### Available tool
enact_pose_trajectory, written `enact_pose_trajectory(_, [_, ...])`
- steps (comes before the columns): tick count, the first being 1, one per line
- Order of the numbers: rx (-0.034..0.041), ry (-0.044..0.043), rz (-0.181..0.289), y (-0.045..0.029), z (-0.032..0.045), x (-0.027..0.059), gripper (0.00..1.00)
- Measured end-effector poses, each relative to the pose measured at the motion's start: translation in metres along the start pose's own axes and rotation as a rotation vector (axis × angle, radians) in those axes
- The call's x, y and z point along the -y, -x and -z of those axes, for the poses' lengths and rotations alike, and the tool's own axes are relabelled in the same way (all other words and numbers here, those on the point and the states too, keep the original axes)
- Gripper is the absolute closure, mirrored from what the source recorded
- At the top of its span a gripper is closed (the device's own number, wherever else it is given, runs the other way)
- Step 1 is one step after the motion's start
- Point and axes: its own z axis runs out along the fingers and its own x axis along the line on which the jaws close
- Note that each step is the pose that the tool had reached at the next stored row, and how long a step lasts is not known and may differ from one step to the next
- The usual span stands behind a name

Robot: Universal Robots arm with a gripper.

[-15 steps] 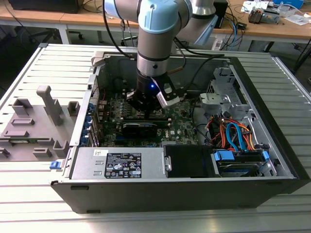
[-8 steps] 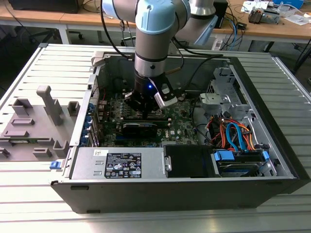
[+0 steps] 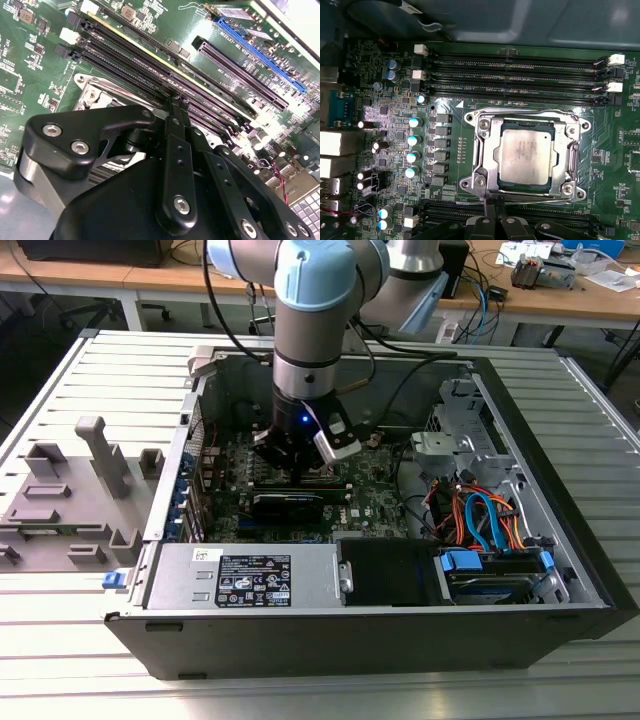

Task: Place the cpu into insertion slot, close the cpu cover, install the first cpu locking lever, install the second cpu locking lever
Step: 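Install the second cpu locking lever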

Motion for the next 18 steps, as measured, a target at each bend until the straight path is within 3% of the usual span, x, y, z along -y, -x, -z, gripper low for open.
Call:
enact_pose_trajectory(8, [0.0001, 0.0001, 0.0, -0.0022, -0.0008, -0.0002, 0.89])
enact_pose_trajectory(18, [0.0003, 0.0, 0.0, -0.0118, -0.0016, -0.0009, 0.89])
